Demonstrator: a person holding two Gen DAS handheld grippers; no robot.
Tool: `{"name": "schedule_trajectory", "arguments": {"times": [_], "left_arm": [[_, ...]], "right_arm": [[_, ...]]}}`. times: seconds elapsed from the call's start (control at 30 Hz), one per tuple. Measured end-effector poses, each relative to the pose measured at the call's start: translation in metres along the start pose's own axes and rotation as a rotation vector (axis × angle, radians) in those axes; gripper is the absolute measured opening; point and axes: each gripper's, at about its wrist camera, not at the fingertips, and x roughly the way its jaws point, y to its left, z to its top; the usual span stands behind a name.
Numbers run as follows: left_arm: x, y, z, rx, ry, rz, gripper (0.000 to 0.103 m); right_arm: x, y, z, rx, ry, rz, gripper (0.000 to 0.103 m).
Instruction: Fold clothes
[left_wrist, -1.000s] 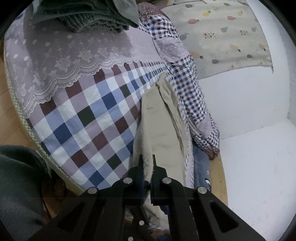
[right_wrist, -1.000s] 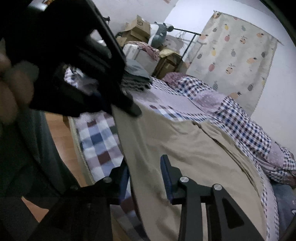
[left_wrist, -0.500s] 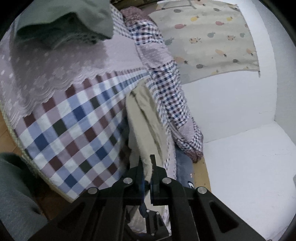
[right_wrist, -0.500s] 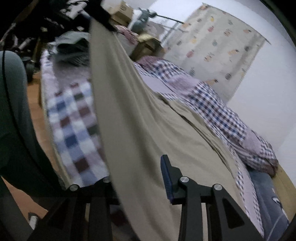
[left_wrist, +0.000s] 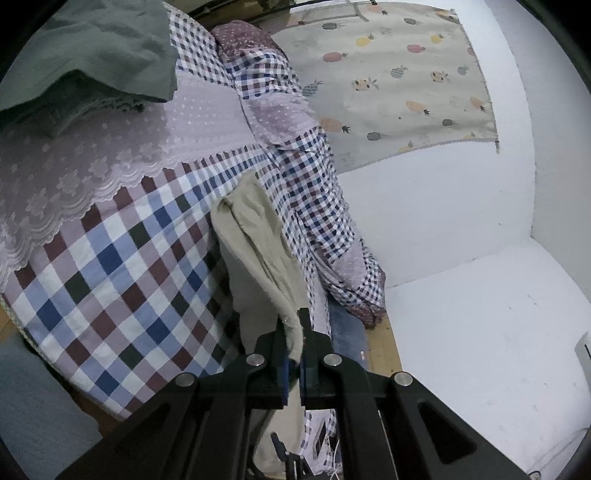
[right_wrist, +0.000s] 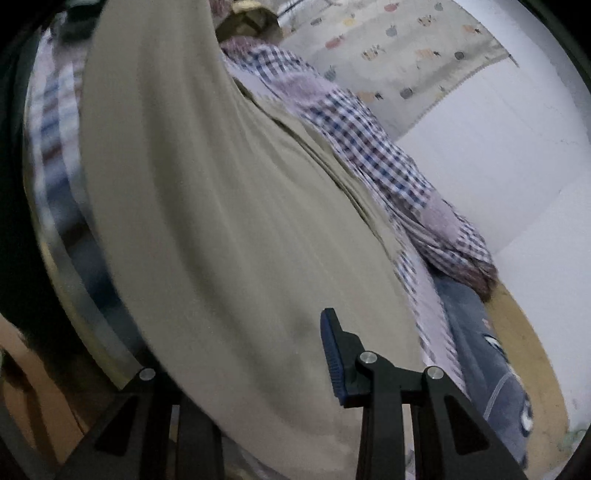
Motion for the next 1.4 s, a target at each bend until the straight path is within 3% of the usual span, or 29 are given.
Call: {"name": "schedule_trajectory", "arguments": {"times": [0.23,0.47,0.8,0.93,1.07,1.23,1.4], "left_arm": [[0.005,-0.006,0.005,0.015,0.008,0.018,0.001],[0.008,-0.005,0.003,0.023,0.016,0.053,0.001],[-0.006,-0.007,0.004,0.031,-0.012,0.065,0.001],[-0.009,-0.008,0.003,0.030,-0.017,0.069,0.001],[-0.009,-0.008,0.002,0.028,-0.015,0.078,0.001],[-0.009,-0.007,0.003,0.027,-0.015,0.085,0.001],[-0.009,-0.008,0.003,0.036,-0.014,0.099,0.001]], "right_arm": [[0.010,-0.042,-0.053,-0.049,0.116,-0.072,0.033],[0.008,-0.067,-0.074,-0.043,0.167,-0.069,0.003],[-0.023,-0.090,-0.070,-0.029,0.109,-0.074,0.005],[-0.004,-0.067,-0.078,-0.136,0.169,-0.072,0.014],[0.008,-0.055,-0.088,-0.180,0.220,-0.040,0.011],[-0.003,-0.074,-0.089,-0.099,0.199,-0.049,0.003],[-0.019,-0.098,-0.088,-0.002,0.191,-0.014,0.001]]}}
